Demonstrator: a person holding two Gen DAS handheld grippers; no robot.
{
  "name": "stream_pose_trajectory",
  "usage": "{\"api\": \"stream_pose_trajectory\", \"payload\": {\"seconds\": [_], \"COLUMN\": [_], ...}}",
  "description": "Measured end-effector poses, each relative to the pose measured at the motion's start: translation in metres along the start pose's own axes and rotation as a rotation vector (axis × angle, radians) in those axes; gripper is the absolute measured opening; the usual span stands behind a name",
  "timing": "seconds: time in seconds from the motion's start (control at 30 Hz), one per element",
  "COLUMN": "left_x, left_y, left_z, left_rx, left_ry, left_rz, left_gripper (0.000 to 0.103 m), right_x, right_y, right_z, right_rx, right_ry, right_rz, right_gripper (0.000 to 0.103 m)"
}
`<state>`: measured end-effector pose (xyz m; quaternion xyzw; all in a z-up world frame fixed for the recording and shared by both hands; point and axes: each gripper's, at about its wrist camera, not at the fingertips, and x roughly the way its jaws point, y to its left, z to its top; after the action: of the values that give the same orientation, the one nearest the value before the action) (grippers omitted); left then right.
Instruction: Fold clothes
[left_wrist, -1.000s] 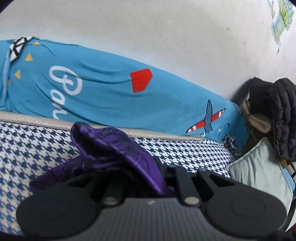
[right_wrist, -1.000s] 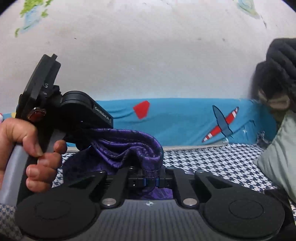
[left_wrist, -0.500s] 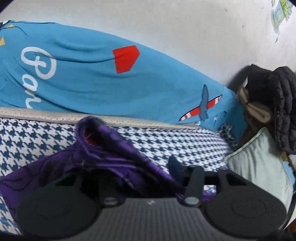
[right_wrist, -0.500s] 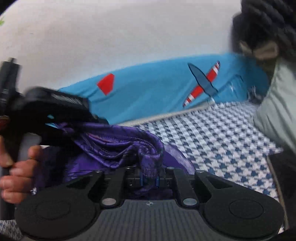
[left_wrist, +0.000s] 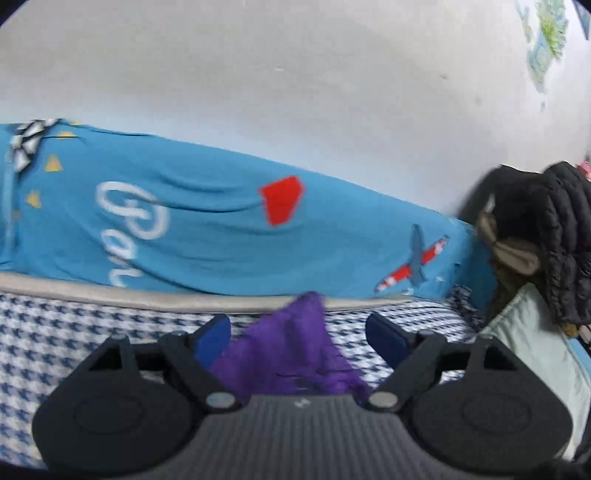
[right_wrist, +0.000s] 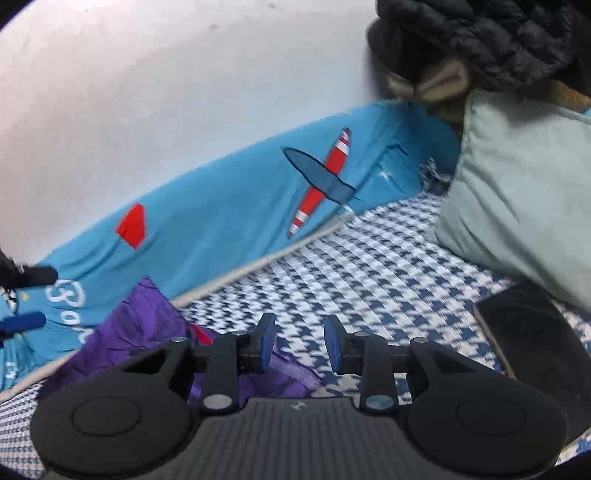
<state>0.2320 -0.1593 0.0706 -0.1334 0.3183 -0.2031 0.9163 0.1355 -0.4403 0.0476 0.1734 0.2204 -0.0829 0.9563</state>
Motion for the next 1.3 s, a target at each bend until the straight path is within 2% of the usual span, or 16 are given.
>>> {"api": "stream_pose_trajectory", "payload": {"seconds": [0.2, 0.37, 0.47, 0.6, 0.93, 1.13, 1.3], "left_x": [-0.015, -0.023, -0.029, -0.024, 0.025, 0.038, 0.026], "left_y": [0.05, 0.085, 0.095, 0.093, 0.1, 0.102, 0.105], "left_z": [-0.013, -0.03, -0.04, -0.051, -0.061, -0.058, -0.05], "left_rx": [-0.088, -0.16, -0.179, -0.131, -0.142, -0.157, -0.204], "left_ry": [0.043, 0.07, 0.076, 0.089, 0.132, 0.156, 0.158], "left_rz": [0.077, 0.115, 0.114, 0.13, 0.226, 0.275, 0.249], "left_gripper": [0.084, 0.084, 0.084, 0.084, 0.085, 0.089, 0.088], "right_x": [-0.001, 0.004, 0.011, 0.021, 0.063, 0.06, 0.048], "right_y": [0.016, 0.027, 0.03, 0.03, 0.008, -0.003, -0.016], "right_z": [-0.005, -0.014, -0.018, -0.022, -0.024, -0.019, -0.011], "right_rx": [-0.08, -0.108, -0.111, -0.095, 0.021, 0.049, 0.094], "right_ry": [0.049, 0.105, 0.122, 0.134, 0.178, 0.171, 0.144], "right_rz": [0.206, 0.274, 0.273, 0.247, 0.077, 0.053, 0.099], "right_gripper": [0.03, 0.03, 0.03, 0.03, 0.029, 0.029, 0.03]}}
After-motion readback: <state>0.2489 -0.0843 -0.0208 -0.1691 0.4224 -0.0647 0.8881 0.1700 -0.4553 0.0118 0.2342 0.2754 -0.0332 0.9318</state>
